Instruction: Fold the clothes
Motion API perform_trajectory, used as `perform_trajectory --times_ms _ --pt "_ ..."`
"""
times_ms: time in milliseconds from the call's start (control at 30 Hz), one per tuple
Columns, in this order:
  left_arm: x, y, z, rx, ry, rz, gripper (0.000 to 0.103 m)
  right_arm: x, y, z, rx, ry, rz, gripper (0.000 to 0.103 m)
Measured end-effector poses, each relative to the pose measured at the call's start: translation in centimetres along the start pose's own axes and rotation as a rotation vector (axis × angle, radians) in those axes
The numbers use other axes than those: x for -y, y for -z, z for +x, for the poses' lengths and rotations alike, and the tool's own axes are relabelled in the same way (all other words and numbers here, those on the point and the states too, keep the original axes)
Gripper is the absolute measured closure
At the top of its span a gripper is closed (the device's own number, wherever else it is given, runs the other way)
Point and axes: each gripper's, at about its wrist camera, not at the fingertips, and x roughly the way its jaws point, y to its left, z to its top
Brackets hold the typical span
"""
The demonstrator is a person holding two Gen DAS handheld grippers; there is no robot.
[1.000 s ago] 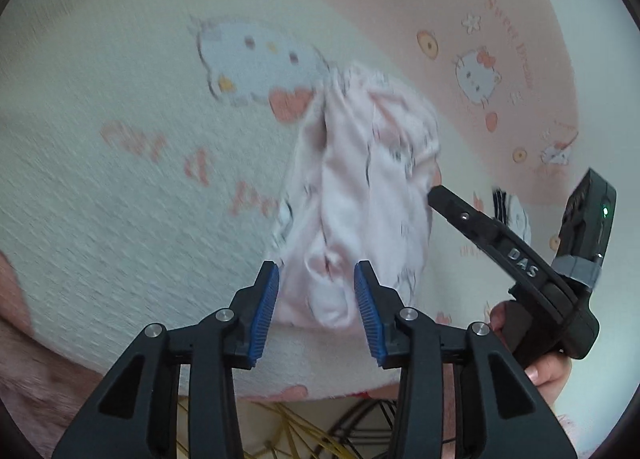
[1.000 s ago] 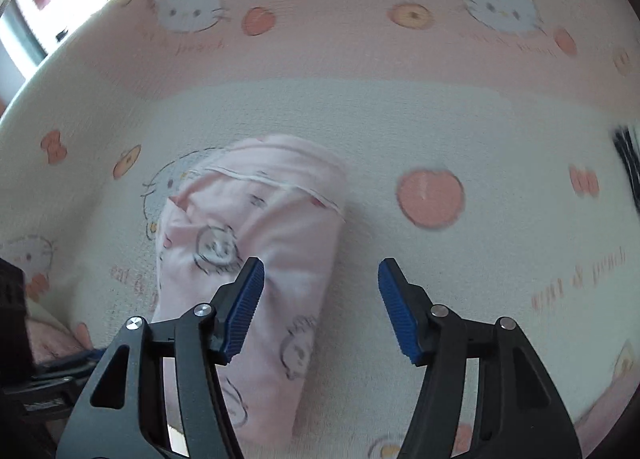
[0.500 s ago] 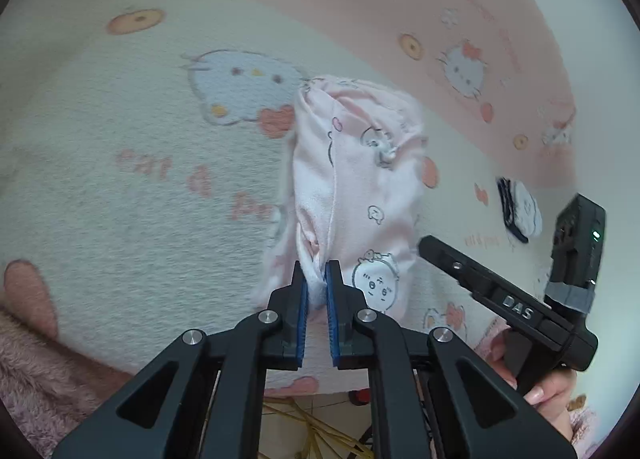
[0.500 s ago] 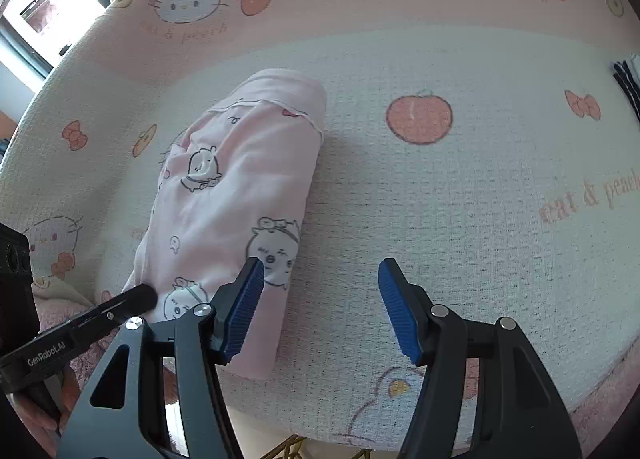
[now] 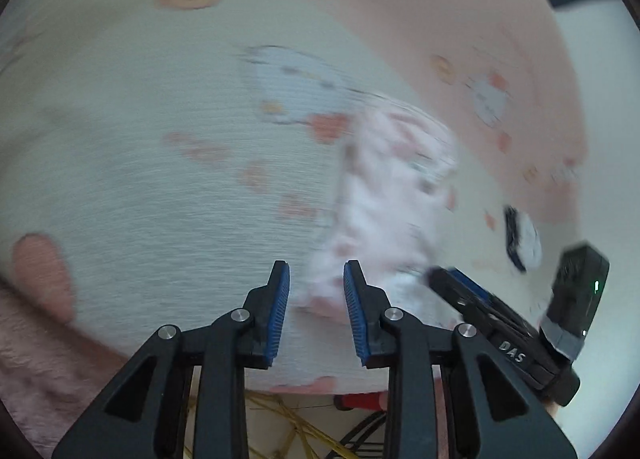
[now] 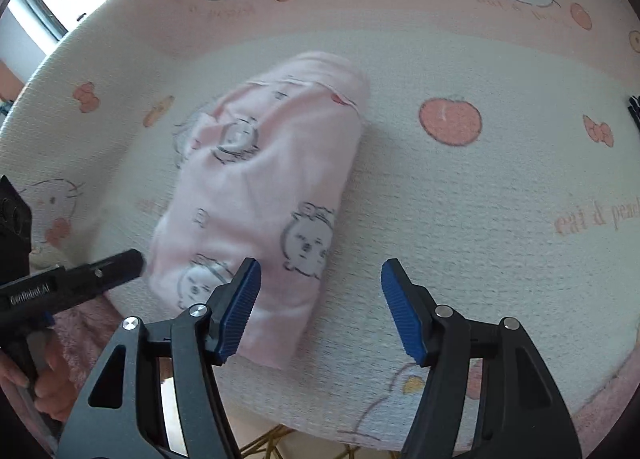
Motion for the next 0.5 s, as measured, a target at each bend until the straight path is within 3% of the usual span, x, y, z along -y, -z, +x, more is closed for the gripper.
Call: perform_trajectory --times_ms 100,267,300,333,367,500 --pt "0.4 0.6 2.1 -0.056 -0.1 0.009 0.066 -0.5 0.6 1.8 -0.056 -0.019 -0.001 0.028" --pt "0.8 0.8 2.4 -0.065 -0.127 0.036 0.066 -1.0 -0.2 2.0 -0.067 -0.028 -0.032 0.027" --pt "1.3 0.8 2.6 -0.065 -0.134 0.051 0.067 -1.3 -0.4 2.1 -0.072 -0.046 -0.037 0.039" --pt "1.7 0.8 3.0 -0.074 -0.124 0.054 0.083 -1.5 -0.5 2.2 -0.078 -0.065 -0.041 0.051" --pt "2.1 0.8 3.4 -0.089 -0.104 0.049 0.09 -1.7 -0.7 2.3 -0.082 -0.079 -0.042 0.067" --pt "3.2 1.5 3.3 -0.101 -0.089 0.047 0.091 -1.4 -0.5 0.9 -0.083 -0.083 -0.038 0.081"
